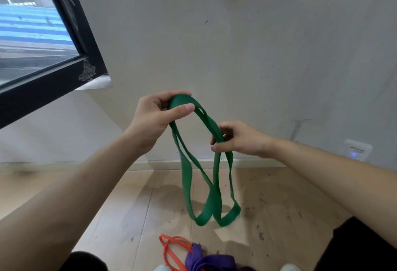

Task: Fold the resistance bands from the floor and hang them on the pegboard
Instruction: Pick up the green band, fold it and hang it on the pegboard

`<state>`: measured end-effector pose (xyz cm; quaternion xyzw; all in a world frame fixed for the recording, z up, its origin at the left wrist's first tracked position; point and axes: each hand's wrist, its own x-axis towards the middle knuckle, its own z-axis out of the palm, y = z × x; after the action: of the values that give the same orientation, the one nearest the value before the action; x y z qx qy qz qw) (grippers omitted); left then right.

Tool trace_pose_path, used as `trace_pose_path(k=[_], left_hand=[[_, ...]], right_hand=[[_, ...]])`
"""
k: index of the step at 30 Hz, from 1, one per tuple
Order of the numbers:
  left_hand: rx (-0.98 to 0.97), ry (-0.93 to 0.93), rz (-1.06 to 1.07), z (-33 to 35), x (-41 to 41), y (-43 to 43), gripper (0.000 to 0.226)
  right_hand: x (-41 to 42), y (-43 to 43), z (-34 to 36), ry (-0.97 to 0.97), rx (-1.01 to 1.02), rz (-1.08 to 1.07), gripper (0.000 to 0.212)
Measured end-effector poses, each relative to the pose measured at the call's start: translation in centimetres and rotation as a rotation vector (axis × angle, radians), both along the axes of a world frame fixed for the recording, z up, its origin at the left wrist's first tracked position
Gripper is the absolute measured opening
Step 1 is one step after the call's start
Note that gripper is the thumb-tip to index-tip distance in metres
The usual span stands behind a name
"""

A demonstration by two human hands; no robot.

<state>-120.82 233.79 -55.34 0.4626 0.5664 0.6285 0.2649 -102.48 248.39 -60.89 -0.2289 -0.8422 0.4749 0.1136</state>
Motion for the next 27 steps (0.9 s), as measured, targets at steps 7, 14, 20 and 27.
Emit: trace_pose_path(k=[7, 14, 20, 27], left_hand=[[-0.183, 0.111, -0.07, -0.8, -1.7, -0.6, 0.048], [-0.311, 0.19, -0.165, -1.7, -1.1, -0.2, 0.05], [-0.258, 0.204, -0.268, -1.7, 1.3, 0.6, 0.04], [-0.248, 0.293, -0.231, -1.5, 2.5, 0.7, 0.026]], right_hand=[[2.4, 1.6, 1.7, 0.076, -0.011, -0.054, 0.025], [2.9, 0.8, 4.0, 0.285, -0.012, -0.103, 0.027], [2.0, -1.0, 4.5, 0.302, 0.16, -0.078, 0.039], [2.0, -0.7, 3.6, 0.085, 0.23, 0.017, 0.036]])
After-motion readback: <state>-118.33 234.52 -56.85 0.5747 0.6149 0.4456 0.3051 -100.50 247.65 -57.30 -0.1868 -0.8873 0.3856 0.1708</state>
